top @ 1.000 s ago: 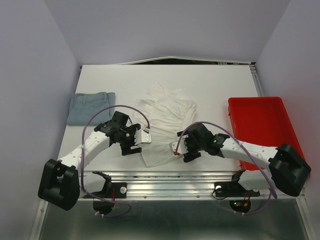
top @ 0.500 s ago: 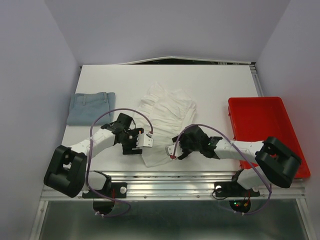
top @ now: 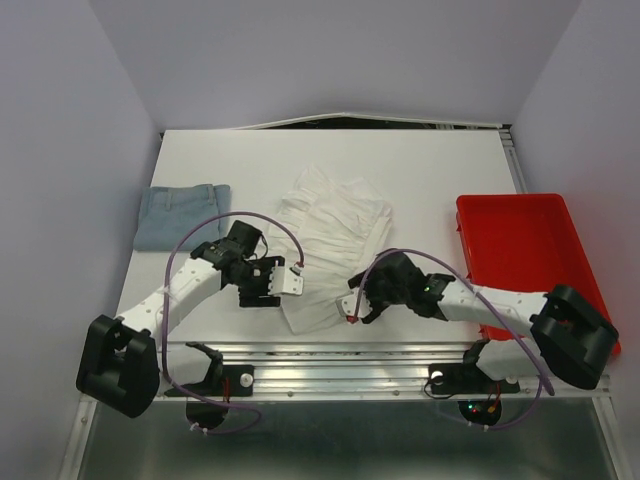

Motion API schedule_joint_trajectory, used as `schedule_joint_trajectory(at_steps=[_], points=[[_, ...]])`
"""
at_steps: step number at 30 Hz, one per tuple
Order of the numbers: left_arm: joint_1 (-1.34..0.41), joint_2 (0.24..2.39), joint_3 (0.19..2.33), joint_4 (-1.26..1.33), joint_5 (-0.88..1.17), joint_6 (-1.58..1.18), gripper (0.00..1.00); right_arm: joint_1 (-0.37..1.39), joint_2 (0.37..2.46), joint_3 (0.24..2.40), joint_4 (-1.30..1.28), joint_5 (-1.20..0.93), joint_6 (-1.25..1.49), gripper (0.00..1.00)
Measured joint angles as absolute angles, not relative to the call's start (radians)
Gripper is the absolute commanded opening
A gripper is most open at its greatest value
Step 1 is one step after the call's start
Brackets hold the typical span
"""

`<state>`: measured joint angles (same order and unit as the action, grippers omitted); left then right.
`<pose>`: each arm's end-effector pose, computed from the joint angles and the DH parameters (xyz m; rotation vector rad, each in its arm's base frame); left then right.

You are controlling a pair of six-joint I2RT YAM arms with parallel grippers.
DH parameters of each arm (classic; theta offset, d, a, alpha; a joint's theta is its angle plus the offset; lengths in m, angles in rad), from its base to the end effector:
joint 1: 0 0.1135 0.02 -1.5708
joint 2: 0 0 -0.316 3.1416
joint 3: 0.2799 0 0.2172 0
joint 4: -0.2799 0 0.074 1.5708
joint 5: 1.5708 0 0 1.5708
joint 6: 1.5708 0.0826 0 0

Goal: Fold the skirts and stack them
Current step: Fold the skirt

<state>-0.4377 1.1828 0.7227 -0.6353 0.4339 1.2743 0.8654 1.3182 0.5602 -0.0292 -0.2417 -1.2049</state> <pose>0.1504 -0.1087 0.2347 1.9958 1.5535 -0.2601 0.1423 0.1976 0.2103 -2.0626 1.0883 0.1162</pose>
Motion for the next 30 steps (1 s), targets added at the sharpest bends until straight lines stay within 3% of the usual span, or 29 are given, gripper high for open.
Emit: schedule_joint_trajectory(at_steps=[6,11,19,20,21,24,25,27,30], points=[[-0.446,1.196,0.723,-0.69,0.437,1.267,0.74,0.865,1.227,0.546,-0.084,-0.265,-1.26,0.73],[-0.466,1.243,0.72,-0.683,0.437,1.239,0.79,0.865,1.269,0.543,-0.082,-0.272,-1.269,0.72],[-0.476,1.322,0.685,-0.609,0.431,1.177,0.74,0.871,1.385,0.562,-0.054,-0.299,-1.296,0.42],[-0.476,1.327,0.678,-0.598,0.43,1.173,0.71,0.872,1.391,0.566,-0.051,-0.299,-1.296,0.38],[-0.476,1.333,0.672,-0.59,0.429,1.167,0.61,0.873,1.401,0.572,-0.051,-0.301,-1.294,0.34],[-0.478,1.345,0.661,-0.535,0.416,1.147,0.3,0.873,1.41,0.575,-0.054,-0.303,-1.282,0.01],[-0.479,1.352,0.661,-0.52,0.414,1.138,0.15,0.873,1.41,0.575,-0.053,-0.304,-1.275,0.01],[-0.478,1.359,0.665,-0.5,0.409,1.117,0.03,0.873,1.41,0.586,-0.059,-0.303,-1.247,0.01],[-0.469,1.358,0.669,-0.49,0.4,1.087,0.0,0.873,1.404,0.602,-0.064,-0.302,-1.196,0.01]])
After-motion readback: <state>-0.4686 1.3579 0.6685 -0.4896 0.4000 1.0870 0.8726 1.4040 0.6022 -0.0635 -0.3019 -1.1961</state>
